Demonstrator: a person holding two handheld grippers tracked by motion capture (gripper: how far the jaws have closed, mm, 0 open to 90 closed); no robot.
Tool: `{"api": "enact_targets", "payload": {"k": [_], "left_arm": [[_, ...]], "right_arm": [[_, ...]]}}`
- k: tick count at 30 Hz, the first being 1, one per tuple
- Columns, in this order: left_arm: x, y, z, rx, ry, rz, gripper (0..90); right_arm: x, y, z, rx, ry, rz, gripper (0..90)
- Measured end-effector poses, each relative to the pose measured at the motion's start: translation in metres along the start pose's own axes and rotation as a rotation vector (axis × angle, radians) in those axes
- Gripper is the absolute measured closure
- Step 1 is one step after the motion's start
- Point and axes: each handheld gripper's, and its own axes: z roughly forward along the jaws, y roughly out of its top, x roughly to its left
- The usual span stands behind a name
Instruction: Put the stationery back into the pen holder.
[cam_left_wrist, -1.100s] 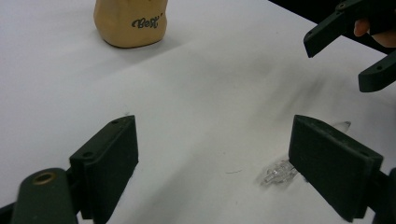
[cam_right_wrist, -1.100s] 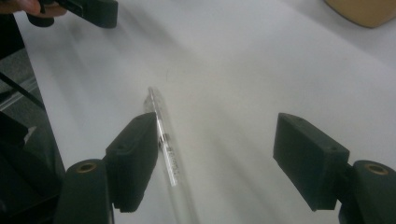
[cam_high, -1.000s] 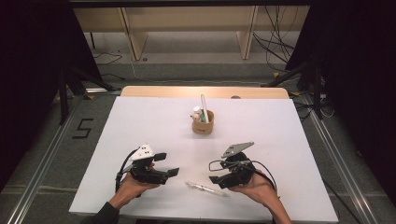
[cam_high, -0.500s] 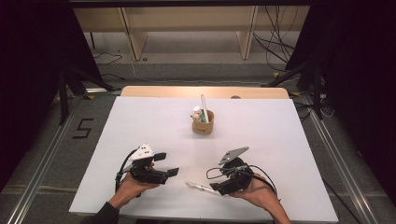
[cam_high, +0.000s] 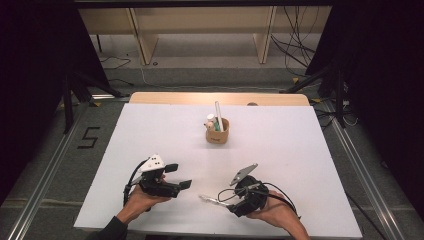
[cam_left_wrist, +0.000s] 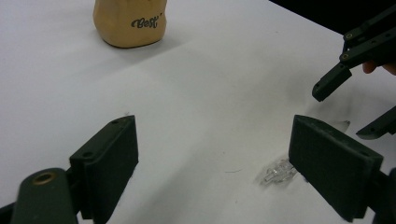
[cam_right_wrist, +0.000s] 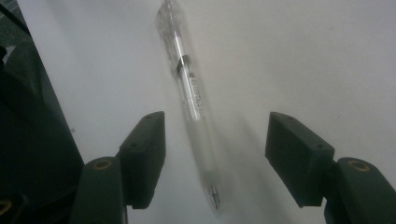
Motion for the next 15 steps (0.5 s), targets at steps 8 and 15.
{"api": "enact_targets", "payload": {"k": [8, 15], "left_arm": [[-0.0001, -0.0001, 0.0003, 0.002, 0.0, 0.001, 15.4], [-0.0001, 0.0, 0.0003, 0.002, 0.0, 0.001, 15.4]], "right_arm": [[0.0007, -0.0034, 0.0012, 0.046, 0.004, -0.004, 46.8], [0.0022, -0.0053, 0.0029, 0.067, 0.008, -0.023, 52.2]]}}
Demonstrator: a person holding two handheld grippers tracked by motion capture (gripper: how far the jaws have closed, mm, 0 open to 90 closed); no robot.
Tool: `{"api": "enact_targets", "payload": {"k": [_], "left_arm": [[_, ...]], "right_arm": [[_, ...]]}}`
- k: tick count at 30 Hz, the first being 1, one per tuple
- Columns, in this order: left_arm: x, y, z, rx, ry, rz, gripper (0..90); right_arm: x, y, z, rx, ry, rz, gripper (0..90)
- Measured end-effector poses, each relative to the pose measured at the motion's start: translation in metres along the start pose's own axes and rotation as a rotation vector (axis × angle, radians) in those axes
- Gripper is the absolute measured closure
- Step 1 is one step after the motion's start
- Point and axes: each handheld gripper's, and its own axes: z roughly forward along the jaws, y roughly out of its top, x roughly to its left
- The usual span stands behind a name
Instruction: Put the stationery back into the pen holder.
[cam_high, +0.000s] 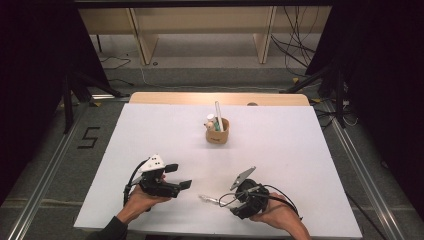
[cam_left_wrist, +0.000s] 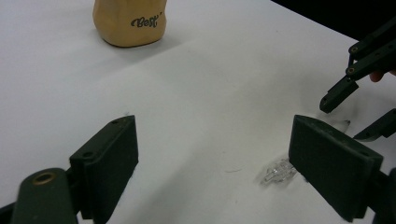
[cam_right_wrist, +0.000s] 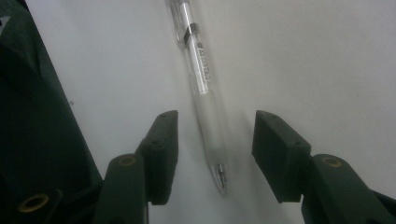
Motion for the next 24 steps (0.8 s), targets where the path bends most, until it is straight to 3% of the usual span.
{"api": "enact_targets", "payload": {"k": [24], "left_arm": [[-0.0001, 0.0, 0.0003, 0.001, -0.001, 0.0, 15.4]], "right_arm": [[0.0024, -0.002, 0.0039, 0.046, -0.031, -0.038, 64.5]]}}
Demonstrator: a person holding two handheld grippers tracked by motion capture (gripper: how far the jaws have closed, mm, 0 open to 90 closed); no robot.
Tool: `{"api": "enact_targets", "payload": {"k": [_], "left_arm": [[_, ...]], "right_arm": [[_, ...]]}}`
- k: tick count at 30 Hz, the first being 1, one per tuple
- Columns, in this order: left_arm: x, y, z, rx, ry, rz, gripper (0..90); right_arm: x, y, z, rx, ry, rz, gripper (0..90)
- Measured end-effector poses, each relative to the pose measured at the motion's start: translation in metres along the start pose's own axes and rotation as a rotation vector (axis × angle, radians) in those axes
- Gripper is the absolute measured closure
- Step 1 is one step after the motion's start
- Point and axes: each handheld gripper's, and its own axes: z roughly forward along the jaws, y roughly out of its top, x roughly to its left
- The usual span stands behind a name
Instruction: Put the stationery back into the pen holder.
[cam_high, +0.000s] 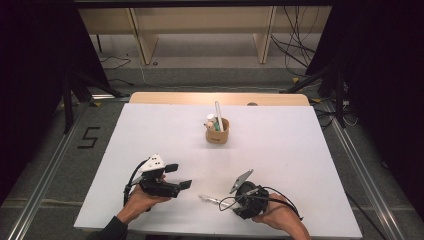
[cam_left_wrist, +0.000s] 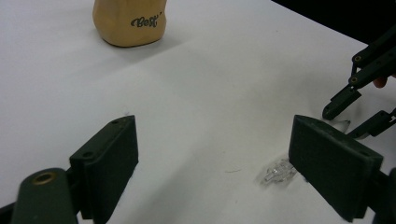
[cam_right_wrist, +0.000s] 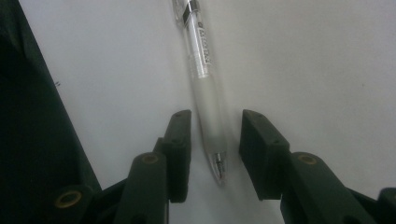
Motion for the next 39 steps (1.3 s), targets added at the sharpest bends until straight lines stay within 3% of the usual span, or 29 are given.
{"api": "enact_targets", "payload": {"k": [18, 29, 39], "left_arm": [[-0.0008, 0.0, 0.0006, 0.001, -0.001, 0.002, 15.4], [-0.001, 0.0, 0.0007, 0.001, 0.0, 0.002, 15.4], [-0.0004, 0.0003, 0.0, 0.0, 0.0, 0.002, 15.4]], "right_arm": [[0.0015, 0.0022, 0.0007, 0.021, -0.039, -0.025, 73.4], [0.0046, 0.0047, 0.0011, 0.038, -0.042, -0.089, 80.6], [0.0072, 0.0054, 0.0002, 0.033, -0.055, -0.108, 81.1]]}}
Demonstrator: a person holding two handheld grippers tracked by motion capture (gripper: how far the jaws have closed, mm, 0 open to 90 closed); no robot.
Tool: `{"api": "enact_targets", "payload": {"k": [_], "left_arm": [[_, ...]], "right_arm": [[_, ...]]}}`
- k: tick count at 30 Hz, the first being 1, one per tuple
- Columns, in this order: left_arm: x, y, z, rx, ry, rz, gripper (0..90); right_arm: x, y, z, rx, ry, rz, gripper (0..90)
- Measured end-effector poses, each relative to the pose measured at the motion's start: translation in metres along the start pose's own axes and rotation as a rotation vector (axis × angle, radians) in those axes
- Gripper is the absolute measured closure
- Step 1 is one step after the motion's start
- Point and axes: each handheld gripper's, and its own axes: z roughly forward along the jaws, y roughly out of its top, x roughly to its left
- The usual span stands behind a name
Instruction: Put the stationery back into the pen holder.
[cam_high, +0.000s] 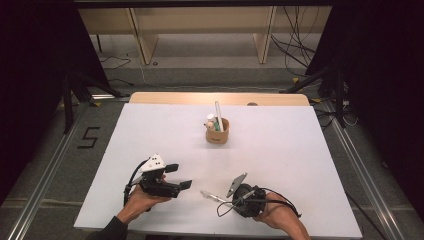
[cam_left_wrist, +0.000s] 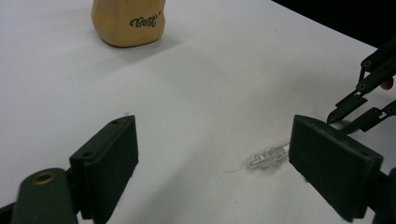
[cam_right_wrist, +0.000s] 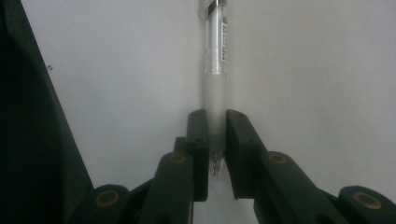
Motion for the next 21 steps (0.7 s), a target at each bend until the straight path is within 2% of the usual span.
{"api": "enact_targets", "payload": {"k": [6, 10, 13, 17, 18, 19, 20, 21], "left_arm": [[-0.001, 0.001, -0.001, -0.004, -0.006, -0.005, 15.4], [-0.002, 0.002, -0.001, -0.006, -0.016, -0.014, 15.4], [-0.004, 0.003, -0.001, 0.001, -0.021, -0.003, 15.4], [-0.007, 0.005, -0.001, 0.002, -0.031, 0.003, 15.4], [-0.007, 0.006, -0.002, 0.0, -0.031, 0.004, 15.4], [-0.008, 0.007, -0.003, -0.004, -0.03, 0.005, 15.4], [-0.008, 0.007, -0.003, -0.004, -0.031, 0.01, 15.4], [-0.008, 0.008, -0.004, -0.005, -0.034, 0.011, 15.4]], "right_arm": [[0.001, 0.0, -0.006, -0.035, -0.028, -0.027, 81.2], [0.002, 0.0, -0.015, -0.07, -0.079, -0.056, 81.1], [0.006, 0.001, -0.019, -0.092, -0.118, -0.079, 81.1], [0.013, 0.003, -0.02, -0.13, -0.177, -0.141, 81.0], [0.015, 0.004, -0.02, -0.141, -0.212, -0.161, 81.0], [0.016, 0.004, -0.02, -0.151, -0.227, -0.173, 81.0], [0.017, 0.004, -0.02, -0.157, -0.25, -0.213, 81.0], [0.019, 0.004, -0.02, -0.163, -0.272, -0.228, 81.0]]}}
